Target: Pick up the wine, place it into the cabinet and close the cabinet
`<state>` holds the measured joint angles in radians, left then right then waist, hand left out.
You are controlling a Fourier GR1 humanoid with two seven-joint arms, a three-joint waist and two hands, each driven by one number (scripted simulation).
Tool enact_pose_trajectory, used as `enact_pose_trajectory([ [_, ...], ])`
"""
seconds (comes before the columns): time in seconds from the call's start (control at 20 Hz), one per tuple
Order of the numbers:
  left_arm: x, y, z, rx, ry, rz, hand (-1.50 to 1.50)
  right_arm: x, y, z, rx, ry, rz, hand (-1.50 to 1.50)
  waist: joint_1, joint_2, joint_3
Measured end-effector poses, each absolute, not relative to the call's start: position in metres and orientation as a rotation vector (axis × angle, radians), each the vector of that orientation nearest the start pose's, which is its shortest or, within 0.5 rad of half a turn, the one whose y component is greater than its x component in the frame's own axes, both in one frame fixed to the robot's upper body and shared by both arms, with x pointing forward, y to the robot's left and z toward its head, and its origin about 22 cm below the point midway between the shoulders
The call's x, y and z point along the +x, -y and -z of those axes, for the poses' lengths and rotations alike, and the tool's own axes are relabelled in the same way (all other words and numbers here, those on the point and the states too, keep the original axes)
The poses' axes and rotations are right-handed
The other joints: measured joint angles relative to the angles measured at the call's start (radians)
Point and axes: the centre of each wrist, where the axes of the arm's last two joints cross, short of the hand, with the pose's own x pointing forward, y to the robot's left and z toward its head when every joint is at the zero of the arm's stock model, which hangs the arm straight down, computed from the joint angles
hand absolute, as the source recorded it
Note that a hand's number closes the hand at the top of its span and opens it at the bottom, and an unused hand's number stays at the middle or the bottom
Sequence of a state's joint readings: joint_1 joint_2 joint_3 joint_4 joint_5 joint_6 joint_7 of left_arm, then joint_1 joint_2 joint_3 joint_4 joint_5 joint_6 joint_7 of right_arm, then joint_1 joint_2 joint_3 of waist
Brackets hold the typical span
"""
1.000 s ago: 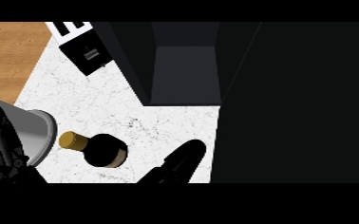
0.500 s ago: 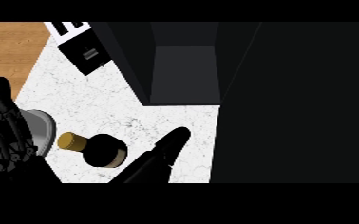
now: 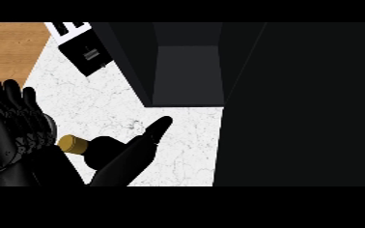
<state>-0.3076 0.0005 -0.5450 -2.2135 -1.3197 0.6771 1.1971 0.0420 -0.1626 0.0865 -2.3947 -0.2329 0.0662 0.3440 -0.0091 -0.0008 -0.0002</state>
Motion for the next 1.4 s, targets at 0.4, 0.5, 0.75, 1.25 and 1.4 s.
enact_pose_trajectory([
  [0.4, 0.184, -0.126, -0.145, 0.811, 1.723, -0.521, -1.50, 0.157, 0.244, -0.172, 0.200, 1.981, -0.251, -1.50, 0.003, 0.000, 0.000],
  [0.5, 0.185, -0.128, -0.134, 0.824, 1.700, -0.537, -1.50, 0.157, 0.244, -0.174, 0.199, 1.970, -0.266, -1.50, 0.003, 0.000, 0.000],
  [0.75, 0.179, -0.141, -0.108, 0.831, 1.635, -0.543, -1.50, 0.156, 0.255, -0.170, 0.194, 1.968, -0.279, -1.50, 0.002, -0.001, -0.001],
  [1.25, 0.160, -0.159, -0.058, 0.835, 1.580, -0.541, -1.50, 0.155, 0.250, -0.166, 0.253, 1.948, -0.279, -1.50, 0.004, -0.001, -0.001],
  [1.4, 0.155, -0.166, -0.046, 0.840, 1.567, -0.537, -1.50, 0.154, 0.250, -0.164, 0.262, 1.939, -0.268, -1.50, 0.003, -0.002, -0.002],
])
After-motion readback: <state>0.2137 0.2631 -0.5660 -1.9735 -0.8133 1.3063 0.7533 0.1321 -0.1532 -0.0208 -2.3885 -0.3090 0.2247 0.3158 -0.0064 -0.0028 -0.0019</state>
